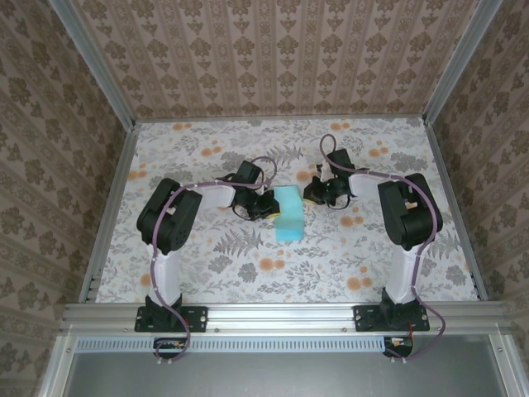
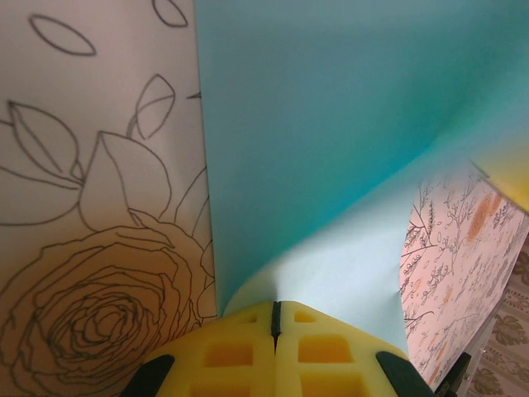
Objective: Fold a paper plane with a square sheet of paper (pick it up from the middle)
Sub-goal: Fold the square sheet of paper in half at the center of the table.
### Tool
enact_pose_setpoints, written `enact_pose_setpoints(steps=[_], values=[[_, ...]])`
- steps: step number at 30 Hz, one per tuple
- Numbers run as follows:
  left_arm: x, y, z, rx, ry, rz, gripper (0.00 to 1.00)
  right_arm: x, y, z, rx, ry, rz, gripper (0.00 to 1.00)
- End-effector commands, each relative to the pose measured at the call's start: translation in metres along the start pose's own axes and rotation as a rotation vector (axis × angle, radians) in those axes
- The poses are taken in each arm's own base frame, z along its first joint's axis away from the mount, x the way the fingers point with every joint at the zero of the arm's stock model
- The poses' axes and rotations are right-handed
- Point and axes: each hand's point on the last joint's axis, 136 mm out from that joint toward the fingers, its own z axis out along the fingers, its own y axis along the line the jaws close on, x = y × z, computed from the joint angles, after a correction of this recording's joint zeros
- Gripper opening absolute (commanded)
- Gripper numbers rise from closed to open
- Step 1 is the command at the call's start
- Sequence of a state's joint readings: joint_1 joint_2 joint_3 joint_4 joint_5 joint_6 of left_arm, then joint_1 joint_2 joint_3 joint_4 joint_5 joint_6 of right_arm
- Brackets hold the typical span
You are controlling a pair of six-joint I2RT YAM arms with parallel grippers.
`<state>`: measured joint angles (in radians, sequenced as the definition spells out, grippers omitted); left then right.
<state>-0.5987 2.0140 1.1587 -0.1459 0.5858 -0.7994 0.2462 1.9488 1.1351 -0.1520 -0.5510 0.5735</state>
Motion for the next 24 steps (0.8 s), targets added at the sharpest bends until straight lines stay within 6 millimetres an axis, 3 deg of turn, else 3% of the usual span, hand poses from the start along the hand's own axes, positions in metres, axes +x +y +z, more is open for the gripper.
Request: enact_pose_setpoints(steps=[1, 6, 11, 19, 24], values=[[0.060, 0.115, 0.014, -0.376, 0.155, -0.187, 0.00, -0.008, 0.040, -0.007, -0.108, -0.052, -0.067, 0.07], [0.061, 0.116, 0.014, -0.378, 0.157, -0.191, 0.00, 0.003, 0.043, 0.019, -0.110, 0.020, -0.048, 0.07], [0.061, 0.116, 0.015, -0.378, 0.161, -0.187, 0.00, -0.004, 0.024, 0.032, -0.044, 0.021, -0.022, 0.07], [0.065, 0.119, 0.016, -0.384, 0.175, -0.191, 0.00, -0.044, -0.023, 0.025, 0.036, -0.104, 0.082, 0.06], [0.064, 0.118, 0.016, -0.381, 0.175, -0.187, 0.00, -0.064, -0.019, 0.014, 0.042, -0.146, 0.086, 0.06]])
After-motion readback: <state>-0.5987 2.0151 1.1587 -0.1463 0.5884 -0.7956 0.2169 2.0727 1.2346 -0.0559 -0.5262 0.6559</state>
